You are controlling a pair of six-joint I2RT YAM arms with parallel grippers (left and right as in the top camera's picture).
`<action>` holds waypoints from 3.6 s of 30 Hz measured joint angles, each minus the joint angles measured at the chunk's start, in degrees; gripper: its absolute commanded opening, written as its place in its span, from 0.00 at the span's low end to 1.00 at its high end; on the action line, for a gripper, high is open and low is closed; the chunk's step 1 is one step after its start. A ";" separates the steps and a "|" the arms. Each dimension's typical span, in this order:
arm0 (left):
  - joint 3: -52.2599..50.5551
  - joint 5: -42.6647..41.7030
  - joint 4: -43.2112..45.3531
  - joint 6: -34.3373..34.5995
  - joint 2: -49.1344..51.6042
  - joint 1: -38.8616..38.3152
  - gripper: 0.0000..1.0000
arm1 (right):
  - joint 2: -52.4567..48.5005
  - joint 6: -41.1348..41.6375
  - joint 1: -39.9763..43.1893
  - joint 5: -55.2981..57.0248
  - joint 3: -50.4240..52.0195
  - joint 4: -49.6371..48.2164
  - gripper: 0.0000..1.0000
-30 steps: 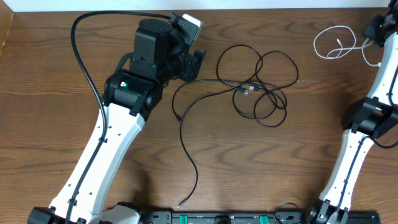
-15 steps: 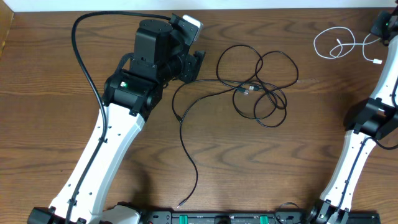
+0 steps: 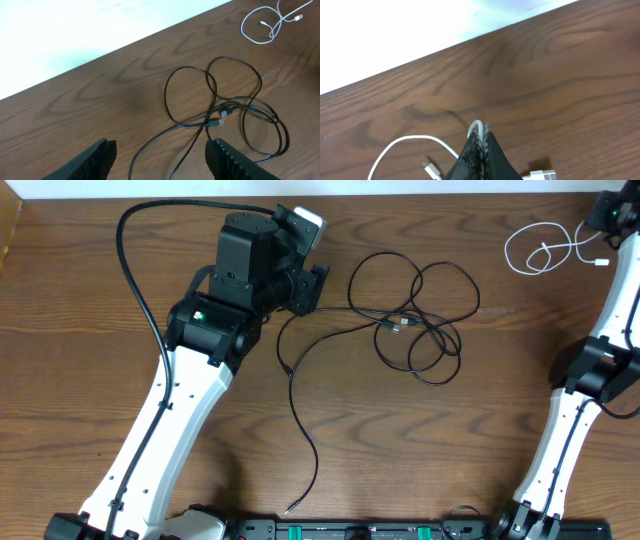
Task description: Untangle cables
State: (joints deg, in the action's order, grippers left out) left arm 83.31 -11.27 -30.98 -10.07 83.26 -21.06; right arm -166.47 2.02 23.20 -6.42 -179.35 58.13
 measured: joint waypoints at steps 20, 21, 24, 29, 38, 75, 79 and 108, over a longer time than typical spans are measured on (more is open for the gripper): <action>0.00 0.00 -1.53 0.00 -0.48 0.00 0.62 | 0.00 5.03 -0.09 0.42 0.04 1.70 0.99; 0.00 0.00 -1.57 -0.02 -0.74 0.00 0.62 | 0.00 5.09 -0.09 -1.77 0.04 1.11 0.99; 0.00 0.00 -1.60 -0.04 -1.77 0.00 0.62 | 0.04 5.18 -0.13 -9.11 0.07 -1.36 0.99; 0.00 0.00 -1.64 -0.07 -3.61 0.00 0.62 | 3.04 5.25 -0.66 -18.16 0.52 -1.68 0.99; -0.02 0.00 0.79 -0.74 -4.33 0.00 0.64 | 21.66 5.07 -5.75 -19.45 0.68 11.69 0.99; -0.02 8.66 3.39 -5.44 -8.50 0.02 0.66 | 37.40 17.68 -38.99 12.41 30.23 38.91 0.86; -0.02 8.66 3.41 -5.44 -8.50 0.02 0.66 | 37.40 18.38 -39.26 13.88 34.99 38.97 0.86; -0.02 8.66 2.93 -6.78 -11.98 0.02 0.66 | 37.40 14.03 -43.89 15.08 72.96 16.79 0.88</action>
State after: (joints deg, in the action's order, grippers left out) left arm 83.29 -2.61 -28.05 -16.84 71.29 -21.04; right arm -129.08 16.05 -20.69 8.67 -106.39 74.91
